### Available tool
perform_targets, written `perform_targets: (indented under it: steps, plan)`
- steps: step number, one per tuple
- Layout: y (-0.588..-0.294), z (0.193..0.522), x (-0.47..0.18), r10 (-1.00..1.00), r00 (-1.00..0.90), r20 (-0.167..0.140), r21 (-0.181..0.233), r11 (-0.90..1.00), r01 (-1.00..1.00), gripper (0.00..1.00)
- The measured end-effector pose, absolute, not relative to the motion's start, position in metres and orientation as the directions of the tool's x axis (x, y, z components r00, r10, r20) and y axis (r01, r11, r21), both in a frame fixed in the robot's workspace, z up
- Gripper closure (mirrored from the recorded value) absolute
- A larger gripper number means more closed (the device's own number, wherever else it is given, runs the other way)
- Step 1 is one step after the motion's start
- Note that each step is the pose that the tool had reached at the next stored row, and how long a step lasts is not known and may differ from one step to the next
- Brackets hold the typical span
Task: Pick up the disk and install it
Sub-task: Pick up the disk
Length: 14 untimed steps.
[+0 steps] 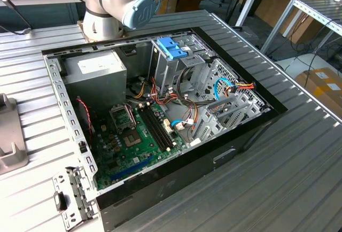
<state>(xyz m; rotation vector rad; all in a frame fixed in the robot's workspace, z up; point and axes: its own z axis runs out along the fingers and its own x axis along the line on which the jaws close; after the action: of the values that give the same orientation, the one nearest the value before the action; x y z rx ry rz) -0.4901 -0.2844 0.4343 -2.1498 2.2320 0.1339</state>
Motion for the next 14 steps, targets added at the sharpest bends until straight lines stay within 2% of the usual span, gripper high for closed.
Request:
perform_targets:
  steps: [14]
  plan:
    - [-0.284, 0.446, -0.490, -0.995, -0.039, -0.090, 0.035, 0.036, -0.999, 0.63]
